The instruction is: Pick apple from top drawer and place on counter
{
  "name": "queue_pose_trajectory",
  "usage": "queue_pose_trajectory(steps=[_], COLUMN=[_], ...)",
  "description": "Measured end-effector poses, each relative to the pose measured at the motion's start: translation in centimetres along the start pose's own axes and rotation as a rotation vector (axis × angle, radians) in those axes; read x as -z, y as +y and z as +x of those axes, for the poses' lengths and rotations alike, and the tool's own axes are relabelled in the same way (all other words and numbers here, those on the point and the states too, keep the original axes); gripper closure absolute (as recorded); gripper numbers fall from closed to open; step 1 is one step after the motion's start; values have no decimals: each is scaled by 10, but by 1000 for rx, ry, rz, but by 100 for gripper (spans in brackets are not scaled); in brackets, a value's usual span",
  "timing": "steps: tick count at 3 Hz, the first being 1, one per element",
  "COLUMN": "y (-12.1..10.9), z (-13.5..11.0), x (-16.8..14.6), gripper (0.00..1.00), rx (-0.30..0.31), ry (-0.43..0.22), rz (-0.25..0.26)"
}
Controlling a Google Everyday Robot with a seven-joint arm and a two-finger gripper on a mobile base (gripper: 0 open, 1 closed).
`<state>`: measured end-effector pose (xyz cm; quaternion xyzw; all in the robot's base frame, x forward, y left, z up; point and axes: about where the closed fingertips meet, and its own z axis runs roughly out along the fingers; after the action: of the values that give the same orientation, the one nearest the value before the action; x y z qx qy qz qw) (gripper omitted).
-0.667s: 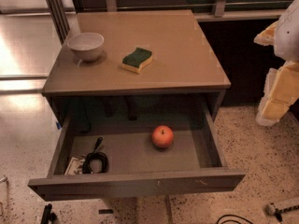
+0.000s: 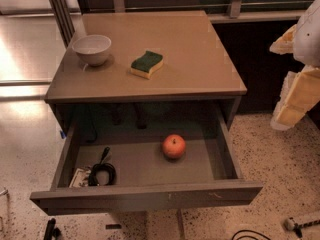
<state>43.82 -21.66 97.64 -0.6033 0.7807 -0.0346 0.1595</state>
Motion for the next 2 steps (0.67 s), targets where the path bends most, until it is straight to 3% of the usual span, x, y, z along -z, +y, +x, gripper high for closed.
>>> queue_pose_trajectory(steps=[1,2], y=[2,12], z=[-9,-27], x=[-16,-57], gripper=[38,62], rx=[-19,-49], ry=[-76,-204], rz=[1,-26])
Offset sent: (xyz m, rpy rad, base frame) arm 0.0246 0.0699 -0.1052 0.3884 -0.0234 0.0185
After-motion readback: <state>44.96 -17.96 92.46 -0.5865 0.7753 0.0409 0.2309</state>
